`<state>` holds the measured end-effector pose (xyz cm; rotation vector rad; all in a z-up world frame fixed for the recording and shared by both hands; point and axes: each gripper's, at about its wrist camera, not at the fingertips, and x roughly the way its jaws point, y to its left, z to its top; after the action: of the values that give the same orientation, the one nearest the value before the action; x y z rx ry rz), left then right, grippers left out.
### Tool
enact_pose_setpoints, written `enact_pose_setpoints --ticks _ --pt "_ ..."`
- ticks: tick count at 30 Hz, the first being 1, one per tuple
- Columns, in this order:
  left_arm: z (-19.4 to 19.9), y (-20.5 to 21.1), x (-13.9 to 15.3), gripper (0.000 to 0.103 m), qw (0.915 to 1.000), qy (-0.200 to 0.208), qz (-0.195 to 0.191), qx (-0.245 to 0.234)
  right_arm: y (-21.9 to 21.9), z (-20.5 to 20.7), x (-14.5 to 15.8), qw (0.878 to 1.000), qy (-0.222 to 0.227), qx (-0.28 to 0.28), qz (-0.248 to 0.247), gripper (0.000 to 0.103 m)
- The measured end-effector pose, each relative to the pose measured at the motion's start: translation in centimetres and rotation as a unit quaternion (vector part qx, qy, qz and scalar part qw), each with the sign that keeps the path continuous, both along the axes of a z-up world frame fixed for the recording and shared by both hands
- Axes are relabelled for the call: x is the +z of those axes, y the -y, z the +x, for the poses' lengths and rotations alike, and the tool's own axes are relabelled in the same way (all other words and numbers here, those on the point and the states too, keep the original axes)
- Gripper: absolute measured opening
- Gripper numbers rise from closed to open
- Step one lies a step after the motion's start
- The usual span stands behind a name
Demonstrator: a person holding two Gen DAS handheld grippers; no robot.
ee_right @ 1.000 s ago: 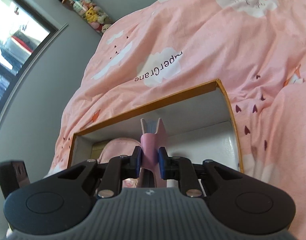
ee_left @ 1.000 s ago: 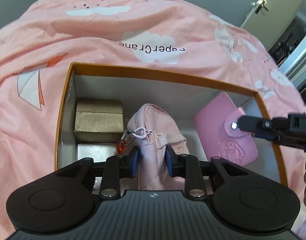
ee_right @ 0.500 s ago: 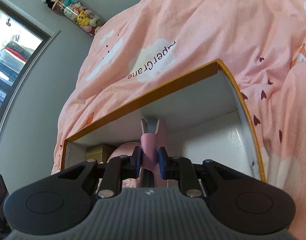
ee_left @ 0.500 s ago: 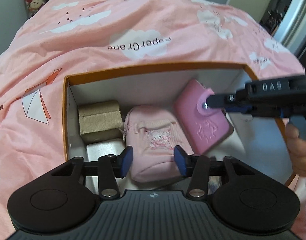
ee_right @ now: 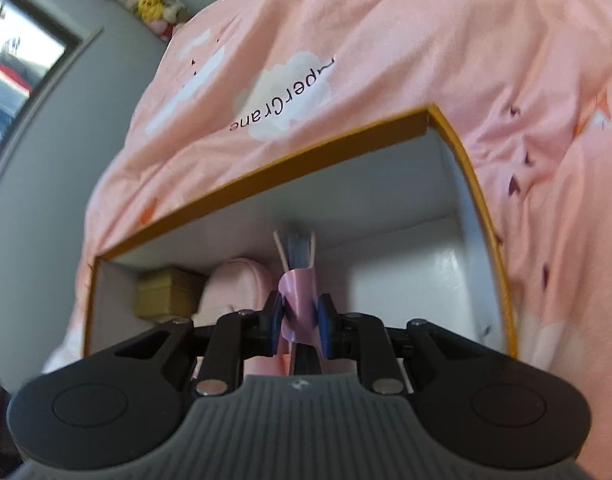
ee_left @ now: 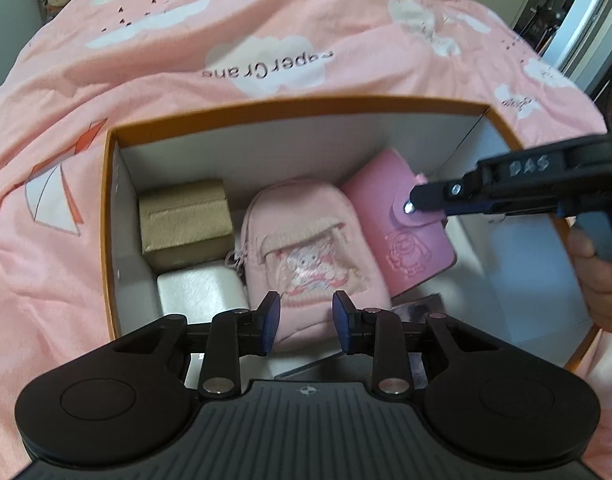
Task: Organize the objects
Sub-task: 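Release the backpack in the box with the left tool while the right tool releases the wallet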
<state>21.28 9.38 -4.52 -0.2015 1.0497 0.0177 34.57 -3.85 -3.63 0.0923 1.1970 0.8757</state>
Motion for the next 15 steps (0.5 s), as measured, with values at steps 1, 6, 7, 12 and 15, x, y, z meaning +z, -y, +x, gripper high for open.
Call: enact_pose_setpoints --ticks 1,6,7,12,15 --pt "0.1 0.1 0.1 0.036 1.0 0.005 -0.001 -0.003 -0.1 0.0 0.1 1.0 0.007 0.004 -0.01 0.022" --pt "1.1 0.9 0.5 0.039 0.9996 0.021 -0.001 -0.016 -1.1 -0.3 0.0 0.996 0.042 0.03 -0.072 0.028" --pt "1.4 1.1 0.5 0.039 0.9996 0.022 -0.001 -0.017 -1.5 -0.5 -0.2 0.994 0.049 0.038 -0.088 0.031" --pt "2.4 1.8 0.1 0.04 0.9994 0.022 -0.005 -0.027 -2.8 -1.3 -1.5 0.984 0.077 0.076 -0.139 0.036" --pt "2.7 2.1 -0.4 0.04 0.9994 0.017 -0.005 -0.03 -2.7 -1.1 -1.7 0.985 0.072 0.082 -0.136 0.036"
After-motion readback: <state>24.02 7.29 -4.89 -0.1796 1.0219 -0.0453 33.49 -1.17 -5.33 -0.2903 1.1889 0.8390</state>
